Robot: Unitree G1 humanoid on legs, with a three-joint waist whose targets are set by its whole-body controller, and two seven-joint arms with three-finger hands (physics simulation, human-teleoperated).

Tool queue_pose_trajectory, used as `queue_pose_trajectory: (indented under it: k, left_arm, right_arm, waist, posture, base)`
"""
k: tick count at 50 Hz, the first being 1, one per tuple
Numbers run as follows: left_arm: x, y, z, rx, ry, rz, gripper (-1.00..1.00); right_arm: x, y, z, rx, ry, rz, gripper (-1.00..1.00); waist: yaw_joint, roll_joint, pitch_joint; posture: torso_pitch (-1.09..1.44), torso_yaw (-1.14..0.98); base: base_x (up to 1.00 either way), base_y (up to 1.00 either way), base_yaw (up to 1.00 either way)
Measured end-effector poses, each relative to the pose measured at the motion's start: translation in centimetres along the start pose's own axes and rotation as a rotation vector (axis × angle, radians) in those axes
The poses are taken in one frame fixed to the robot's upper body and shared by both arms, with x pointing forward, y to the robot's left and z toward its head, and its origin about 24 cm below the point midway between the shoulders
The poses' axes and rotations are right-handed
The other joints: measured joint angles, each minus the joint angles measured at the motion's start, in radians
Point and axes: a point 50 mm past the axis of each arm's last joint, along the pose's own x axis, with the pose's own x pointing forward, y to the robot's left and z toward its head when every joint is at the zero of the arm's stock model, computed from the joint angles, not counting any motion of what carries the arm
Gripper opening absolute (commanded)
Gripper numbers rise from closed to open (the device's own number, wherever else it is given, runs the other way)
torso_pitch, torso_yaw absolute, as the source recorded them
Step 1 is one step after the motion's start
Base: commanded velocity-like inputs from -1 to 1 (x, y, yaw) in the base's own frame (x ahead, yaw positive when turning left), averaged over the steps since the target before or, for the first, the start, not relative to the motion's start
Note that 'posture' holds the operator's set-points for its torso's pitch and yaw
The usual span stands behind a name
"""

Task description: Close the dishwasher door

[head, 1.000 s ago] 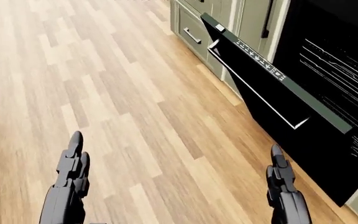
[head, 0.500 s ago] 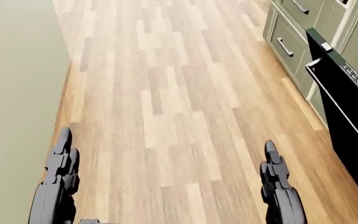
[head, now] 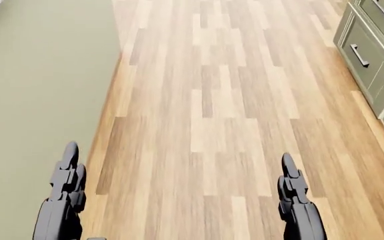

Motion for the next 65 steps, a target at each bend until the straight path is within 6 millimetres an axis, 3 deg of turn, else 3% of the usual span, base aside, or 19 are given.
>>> queue_pose_trajectory:
  k: [3, 6, 10, 13, 17, 22, 29, 31, 34, 37, 39, 41, 45, 50, 54, 56, 60, 65]
  left_arm:
    - [0.0, 0.1, 0.4, 0.000, -0.017, 0.004, 1.00]
    - [0.2, 0.0, 1.1, 0.000, -0.058, 0.001, 1.00]
    - [0.1, 0.2, 1.0, 0.001, -0.051, 0.006, 1.00]
    - [0.2, 0.1, 0.7, -0.003, -0.038, 0.008, 1.00]
    - [0.0, -0.9, 0.2, -0.015, -0.009, -0.033, 1.00]
    - [0.2, -0.4, 0.7, -0.007, -0.034, -0.016, 1.00]
    - [0.2, -0.4, 1.0, -0.009, -0.048, -0.017, 1.00]
    - [0.1, -0.1, 0.6, -0.002, -0.030, -0.008, 1.00]
    - [-0.1, 0.1, 0.1, 0.001, 0.002, 0.006, 1.00]
    - [0.1, 0.2, 0.7, 0.002, -0.027, 0.007, 1.00]
    - [0.1, 0.2, 1.0, 0.002, -0.045, 0.007, 1.00]
    - [0.2, 0.1, 1.2, -0.001, -0.057, 0.005, 1.00]
    - [0.1, -1.0, 0.5, -0.015, -0.023, -0.038, 1.00]
    - [0.1, -0.4, 0.6, -0.007, -0.029, -0.017, 1.00]
    - [0.2, -0.3, 0.9, -0.007, -0.047, -0.010, 1.00]
    - [0.2, 0.0, 0.8, 0.000, -0.040, -0.004, 1.00]
    - [0.0, 0.2, 0.2, 0.001, -0.010, 0.010, 1.00]
    - [0.2, 0.2, 0.9, 0.001, -0.043, 0.006, 1.00]
  right_arm:
    - [0.0, 0.1, 0.2, 0.000, -0.009, 0.006, 1.00]
    - [0.1, 0.1, 0.6, -0.001, -0.027, 0.006, 1.00]
    - [0.0, 0.3, 0.7, -0.001, -0.034, 0.011, 1.00]
    - [0.0, 0.1, 0.7, -0.006, -0.030, 0.010, 1.00]
    - [-0.2, -0.9, 0.0, -0.016, 0.005, -0.031, 1.00]
    - [-0.1, -0.3, 0.3, -0.015, -0.009, -0.013, 1.00]
    - [0.0, -0.2, 0.8, -0.016, -0.027, -0.001, 1.00]
    - [0.0, 0.2, 0.6, -0.008, -0.017, 0.010, 1.00]
    - [-0.2, 0.5, 0.1, -0.005, 0.011, 0.024, 1.00]
    - [0.0, 0.4, 0.6, -0.006, -0.009, 0.022, 1.00]
    - [0.0, 0.4, 1.0, -0.006, -0.028, 0.022, 1.00]
    - [0.0, 0.4, 1.2, -0.009, -0.042, 0.021, 1.00]
    - [-0.2, -0.6, 0.3, -0.019, -0.001, -0.018, 1.00]
    - [-0.3, -0.2, 0.5, -0.014, -0.005, -0.002, 1.00]
    - [-0.2, 0.1, 0.8, -0.015, -0.022, 0.010, 1.00]
    - [-0.2, 0.4, 0.7, -0.007, -0.020, 0.019, 1.00]
    - [-0.3, 0.6, 0.2, -0.006, 0.007, 0.033, 1.00]
    - [-0.2, 0.5, 1.1, -0.008, -0.034, 0.024, 1.00]
  waist:
    - [0.007, 0.027, -0.013]
    - [0.013, 0.017, -0.012]
    - [0.022, -0.029, 0.000]
    - [0.014, -0.084, -0.011]
    - [-0.002, -0.062, 0.003]
    - [0.007, -0.008, 0.014]
    - [0.012, 0.042, 0.010]
    - [0.022, 0.021, 0.013]
    - [0.021, 0.038, -0.004]
    - [0.021, 0.008, -0.003]
    - [0.022, -0.026, 0.002]
    - [0.012, -0.074, -0.010]
    - [-0.008, -0.059, -0.001]
    - [0.005, 0.005, 0.019]
    - [0.010, 0.055, 0.016]
    - [0.023, 0.043, 0.015]
    - [0.021, 0.040, -0.004]
    - [0.023, -0.032, 0.003]
  posture:
    - [0.00, 0.00]
    - [0.00, 0.00]
    - [0.00, 0.00]
    - [0.00, 0.00]
    - [0.00, 0.00]
    - [0.00, 0.00]
    - [0.00, 0.00]
    - [0.00, 0.00]
    - [0.00, 0.00]
    - [0.00, 0.00]
    - [0.00, 0.00]
    - [0.00, 0.00]
    - [0.00, 0.00]
    - [0.00, 0.00]
    - [0.00, 0.00]
    - [0.00, 0.00]
    - [0.00, 0.00]
    - [0.00, 0.00]
  base:
    - [0.00, -0.37, 0.00]
    - [0.00, -0.44, 0.00]
    - [0.00, -0.45, 0.00]
    - [0.00, -0.47, 0.00]
    - [0.00, -0.47, 0.00]
    - [0.00, -0.48, 0.00]
    - [0.00, -0.44, 0.00]
    - [0.00, -0.40, 0.00]
    - [0.00, -0.40, 0.00]
    - [0.00, -0.40, 0.00]
    - [0.00, -0.39, 0.00]
    - [0.00, -0.39, 0.00]
    - [0.00, -0.39, 0.00]
    - [0.00, -0.40, 0.00]
    - [0.00, -0.39, 0.00]
    - [0.00, -0.39, 0.00]
    - [0.00, -0.39, 0.00]
    - [0.00, -0.40, 0.00]
